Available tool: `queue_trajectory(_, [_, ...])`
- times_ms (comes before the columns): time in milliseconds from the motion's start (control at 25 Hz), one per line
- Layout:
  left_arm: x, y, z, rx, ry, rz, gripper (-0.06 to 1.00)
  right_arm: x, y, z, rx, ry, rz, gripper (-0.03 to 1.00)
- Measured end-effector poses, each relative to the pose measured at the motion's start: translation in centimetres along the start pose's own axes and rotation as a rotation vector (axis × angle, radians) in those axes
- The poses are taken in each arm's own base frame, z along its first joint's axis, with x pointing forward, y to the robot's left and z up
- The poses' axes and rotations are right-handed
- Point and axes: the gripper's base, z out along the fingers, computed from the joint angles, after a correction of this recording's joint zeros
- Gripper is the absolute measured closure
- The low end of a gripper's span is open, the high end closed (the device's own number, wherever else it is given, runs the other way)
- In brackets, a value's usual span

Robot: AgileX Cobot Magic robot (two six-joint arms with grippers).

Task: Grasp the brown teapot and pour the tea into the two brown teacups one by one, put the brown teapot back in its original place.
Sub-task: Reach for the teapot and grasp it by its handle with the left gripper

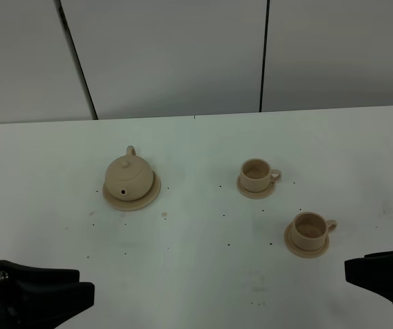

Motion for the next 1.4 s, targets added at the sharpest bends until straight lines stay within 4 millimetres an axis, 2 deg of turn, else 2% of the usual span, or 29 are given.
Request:
queue_trajectory(920, [0.0, 0.0, 0.0, -0.002, -0.002, -0.001, 0.55, -0.1, 0.0, -0.1, 0.011, -0.014, -0.002, 0.59])
queue_trajectory(1160, [-0.1, 0.2, 0.0, -0.021, -0.015, -0.001, 0.55, 0.0, 1.0, -1.7, 0.051, -0.094, -0.041, 0.59])
queue_trajectory(1400, [-0.2, 0.2, 0.0, -0.026, -0.018, -0.001, 0.55, 0.7, 1.4, -3.6, 0.161, -0.136, -0.058, 0.59])
